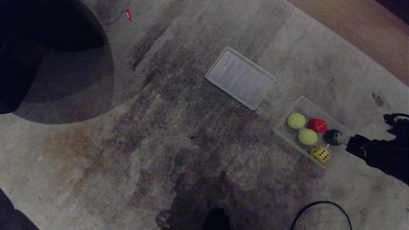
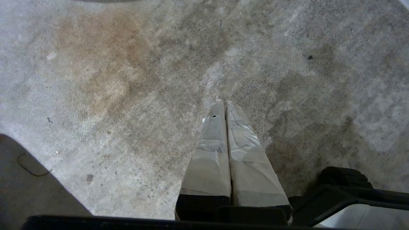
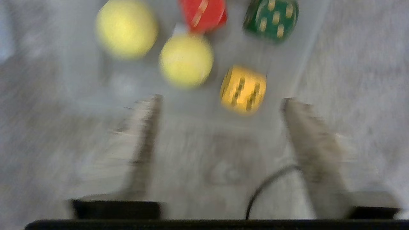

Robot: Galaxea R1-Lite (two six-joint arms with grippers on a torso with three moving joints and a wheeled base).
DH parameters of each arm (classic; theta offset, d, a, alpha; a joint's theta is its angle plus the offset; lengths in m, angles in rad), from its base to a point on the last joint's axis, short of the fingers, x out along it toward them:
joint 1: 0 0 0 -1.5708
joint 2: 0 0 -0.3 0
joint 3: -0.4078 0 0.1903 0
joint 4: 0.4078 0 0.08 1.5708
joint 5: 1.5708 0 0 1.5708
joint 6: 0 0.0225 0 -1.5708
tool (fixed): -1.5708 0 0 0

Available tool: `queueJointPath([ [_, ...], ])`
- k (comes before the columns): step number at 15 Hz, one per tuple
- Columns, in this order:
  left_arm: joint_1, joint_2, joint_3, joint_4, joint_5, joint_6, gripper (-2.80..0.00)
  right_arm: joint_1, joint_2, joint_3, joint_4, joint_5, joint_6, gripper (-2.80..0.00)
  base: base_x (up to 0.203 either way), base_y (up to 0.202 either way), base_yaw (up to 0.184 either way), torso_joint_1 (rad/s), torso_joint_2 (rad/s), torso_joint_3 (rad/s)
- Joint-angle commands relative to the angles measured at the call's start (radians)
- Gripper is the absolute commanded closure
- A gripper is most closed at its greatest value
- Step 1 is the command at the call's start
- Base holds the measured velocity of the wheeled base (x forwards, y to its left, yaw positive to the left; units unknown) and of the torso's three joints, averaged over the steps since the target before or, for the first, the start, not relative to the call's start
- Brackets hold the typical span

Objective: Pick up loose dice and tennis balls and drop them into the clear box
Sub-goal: Pick up toys out of the box

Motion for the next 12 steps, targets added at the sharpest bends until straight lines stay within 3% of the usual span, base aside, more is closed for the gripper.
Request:
queueJointPath([
  [1,0.001,0.001,0.002,0.000,0.001,-0.001,0.00,0.022,-0.270,0.136,0.027,0.025,-0.032,0.00,0.000,0.000,0.000,0.000,0.00,0.000],
  [3,0.001,0.001,0.002,0.000,0.001,0.000,0.00,0.051,-0.453,0.212,0.130,0.042,-0.096,0.00,0.000,0.000,0.000,0.000,0.00,0.000],
  [10,0.001,0.001,0.002,0.000,0.001,0.000,0.00,0.145,-1.191,0.339,0.780,0.053,-0.255,0.00,0.000,0.000,0.000,0.000,0.00,0.000],
  [12,0.001,0.001,0.002,0.000,0.000,0.000,0.00,0.157,-1.346,0.358,0.897,0.048,-0.285,0.00,0.000,0.000,0.000,0.000,0.00,0.000],
])
